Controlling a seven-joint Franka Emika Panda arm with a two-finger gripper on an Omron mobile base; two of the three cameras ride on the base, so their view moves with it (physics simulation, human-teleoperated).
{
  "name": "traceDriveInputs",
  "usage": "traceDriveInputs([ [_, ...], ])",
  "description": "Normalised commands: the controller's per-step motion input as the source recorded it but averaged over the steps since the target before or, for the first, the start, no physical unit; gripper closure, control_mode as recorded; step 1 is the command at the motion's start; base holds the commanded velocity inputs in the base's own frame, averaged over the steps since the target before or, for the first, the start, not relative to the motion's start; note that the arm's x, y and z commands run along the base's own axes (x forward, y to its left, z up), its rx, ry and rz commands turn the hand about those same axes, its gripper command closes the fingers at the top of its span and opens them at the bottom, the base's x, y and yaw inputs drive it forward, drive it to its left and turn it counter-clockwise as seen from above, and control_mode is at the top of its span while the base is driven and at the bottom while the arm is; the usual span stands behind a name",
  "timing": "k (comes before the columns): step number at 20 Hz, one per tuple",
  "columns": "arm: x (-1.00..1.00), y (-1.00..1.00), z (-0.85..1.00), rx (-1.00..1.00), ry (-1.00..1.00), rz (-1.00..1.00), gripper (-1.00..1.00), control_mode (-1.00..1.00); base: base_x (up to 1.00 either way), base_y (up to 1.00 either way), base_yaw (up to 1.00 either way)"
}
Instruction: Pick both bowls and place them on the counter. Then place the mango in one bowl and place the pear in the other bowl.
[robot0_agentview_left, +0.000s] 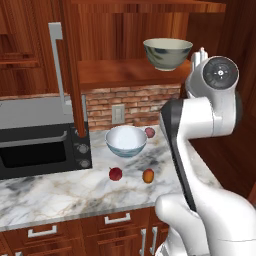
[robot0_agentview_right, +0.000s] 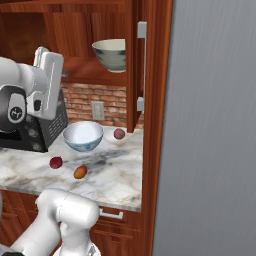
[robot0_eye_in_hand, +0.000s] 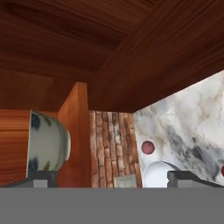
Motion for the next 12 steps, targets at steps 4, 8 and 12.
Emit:
traceDriveInputs([
  [4,0.09,-0.21,0.20,-0.02,-0.16,0.01,-1.00,-1.00,0.00,0.00,0.00],
  [8,0.18,-0.13,0.18,0.00,-0.10,0.03,-1.00,-1.00,0.00,0.00,0.00],
  [12,0.34,0.00,0.27,0.00,0.00,0.00,-1.00,-1.00,0.00,0.00,0.00],
])
